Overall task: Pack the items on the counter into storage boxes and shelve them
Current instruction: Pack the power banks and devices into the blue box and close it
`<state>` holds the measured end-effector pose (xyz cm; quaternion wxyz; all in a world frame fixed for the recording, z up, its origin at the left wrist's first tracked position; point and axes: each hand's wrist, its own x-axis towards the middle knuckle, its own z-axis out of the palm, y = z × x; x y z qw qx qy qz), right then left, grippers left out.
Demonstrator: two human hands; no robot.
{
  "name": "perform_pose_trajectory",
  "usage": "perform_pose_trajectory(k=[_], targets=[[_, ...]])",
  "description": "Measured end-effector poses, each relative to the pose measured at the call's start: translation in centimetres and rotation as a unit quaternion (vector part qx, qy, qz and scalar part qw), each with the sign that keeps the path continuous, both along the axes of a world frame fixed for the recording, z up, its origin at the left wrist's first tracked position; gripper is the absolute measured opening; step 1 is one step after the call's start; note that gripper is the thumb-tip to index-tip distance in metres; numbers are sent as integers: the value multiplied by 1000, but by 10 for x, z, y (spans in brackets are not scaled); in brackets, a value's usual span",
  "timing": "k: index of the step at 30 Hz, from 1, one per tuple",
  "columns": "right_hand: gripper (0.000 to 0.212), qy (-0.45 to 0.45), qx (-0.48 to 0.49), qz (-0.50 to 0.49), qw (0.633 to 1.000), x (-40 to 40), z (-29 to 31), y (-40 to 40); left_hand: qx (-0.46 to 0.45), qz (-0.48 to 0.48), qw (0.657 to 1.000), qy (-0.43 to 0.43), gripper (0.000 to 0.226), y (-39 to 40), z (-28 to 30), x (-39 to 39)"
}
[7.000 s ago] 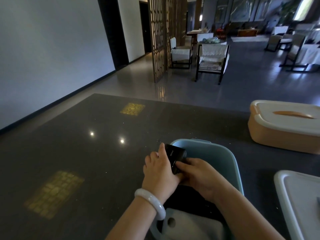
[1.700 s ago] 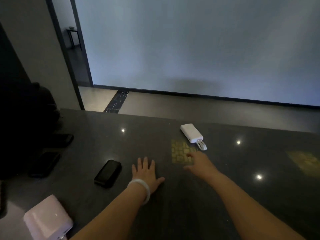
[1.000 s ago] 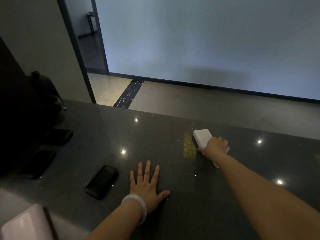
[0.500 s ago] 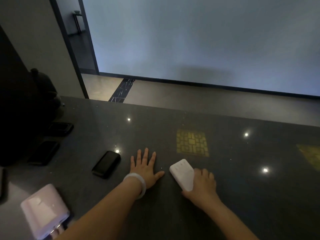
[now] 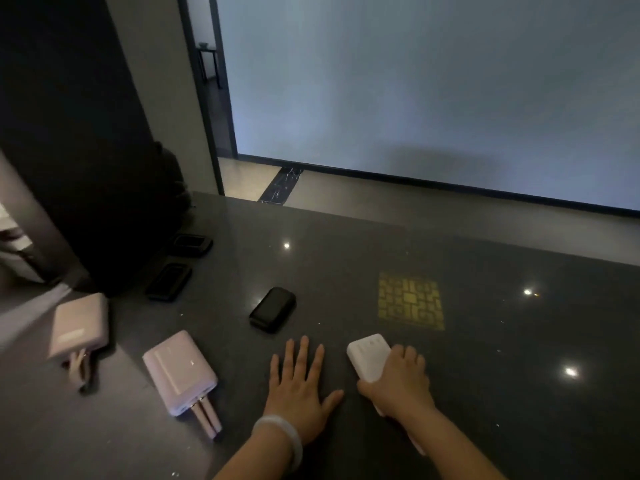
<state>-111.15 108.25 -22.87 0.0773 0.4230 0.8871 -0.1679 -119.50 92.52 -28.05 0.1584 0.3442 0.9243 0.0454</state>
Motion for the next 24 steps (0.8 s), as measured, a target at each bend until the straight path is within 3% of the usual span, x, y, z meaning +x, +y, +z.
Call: perform_pose_trajectory(k=[5,9,12,18,22,24], targets=[[97,-10,15,10,1000,-1,-3,-12,29,22,998,-58,79,-9,24,-9],[99,-25,27,24,999,0,-4,-11,92,170,978,80,79,-49,42,-22],[99,-20,36,28,999,0,-3,-12,64,306,942,123,84,-83,52,-43],[100,-19,40,30,999,2,-1,-10,99,433,896,11,86,-108,44,-66],[100,-14,36,33,999,3,-1,-11,113,444,889,-26,88,-111,41,-70],[99,-11,36,33,999,3,0,-12,85,426,901,-22,89,-113,43,-68]])
